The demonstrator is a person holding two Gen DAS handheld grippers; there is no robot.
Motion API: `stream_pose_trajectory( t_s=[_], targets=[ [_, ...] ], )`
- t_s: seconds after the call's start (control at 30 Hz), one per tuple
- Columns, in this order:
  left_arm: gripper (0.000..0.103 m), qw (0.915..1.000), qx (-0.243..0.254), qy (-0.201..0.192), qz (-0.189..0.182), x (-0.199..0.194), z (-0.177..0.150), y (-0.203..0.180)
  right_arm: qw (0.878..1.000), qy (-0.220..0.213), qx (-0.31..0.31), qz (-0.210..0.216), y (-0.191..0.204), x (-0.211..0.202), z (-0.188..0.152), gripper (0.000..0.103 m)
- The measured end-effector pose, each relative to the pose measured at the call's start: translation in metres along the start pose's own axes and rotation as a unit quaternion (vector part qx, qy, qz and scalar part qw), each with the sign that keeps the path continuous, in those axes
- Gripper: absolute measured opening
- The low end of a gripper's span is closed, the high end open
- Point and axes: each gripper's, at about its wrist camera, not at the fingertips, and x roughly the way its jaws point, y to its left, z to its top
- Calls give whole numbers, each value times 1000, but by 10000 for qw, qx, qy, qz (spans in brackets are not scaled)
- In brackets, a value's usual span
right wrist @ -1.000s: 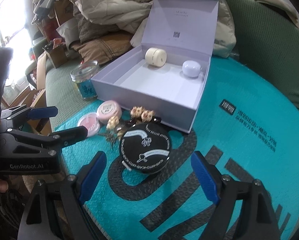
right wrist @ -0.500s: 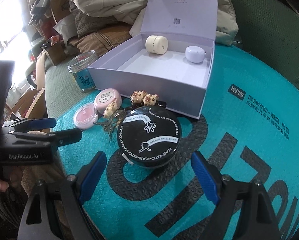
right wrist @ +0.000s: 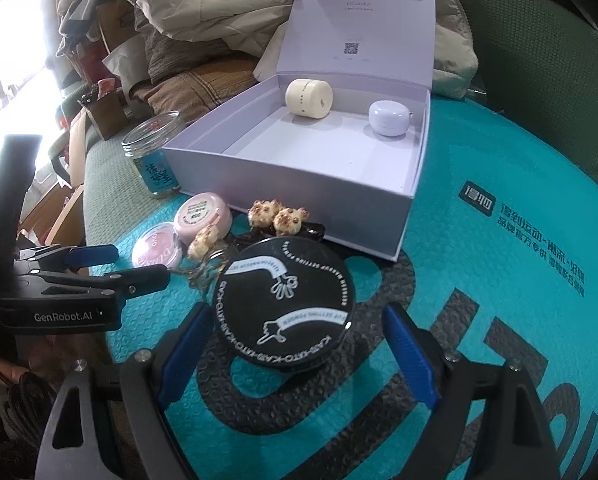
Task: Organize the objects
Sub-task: 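Grasp the black powder tin with the right tool, then lift the black tin with the right tool while the left tool grasps the pink blush compact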
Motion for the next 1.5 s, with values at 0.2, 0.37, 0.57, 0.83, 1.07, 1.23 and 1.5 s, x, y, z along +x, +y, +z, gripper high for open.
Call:
stream_pose_trajectory(
  t_s=[0.2, 0.37, 0.57, 0.83, 1.07, 1.23, 1.5],
  targets=[
    [84, 9997, 209, -84, 58, 7, 5, -5, 9999, -103, -81, 71, 2, 1, 0, 77],
    [72, 9984, 476, -217, 224, 13, 7, -15, 9998, -133, -147, 79, 3, 1, 0, 70],
    [54, 9973, 629, -308, 203, 12, 8, -17, 9998, -95, -174, 57, 1, -2, -2, 70],
    [54, 9975, 684, -121, -155, 3, -4, -23, 9998, -38, -216, 43, -3, -9, -9, 70],
    [54, 9963, 729, -3, -446, -6, -16, -31, 9996, -46, -242, 127, -1, -11, -13, 70],
    [54, 9955, 817, 22, -473, -8, -24, -38, 9994, -74, -320, 128, 3, -8, -10, 70],
    [54, 9949, 917, -49, -418, -5, -24, -41, 9992, -66, -376, 87, 5, 0, -5, 70]
  ],
)
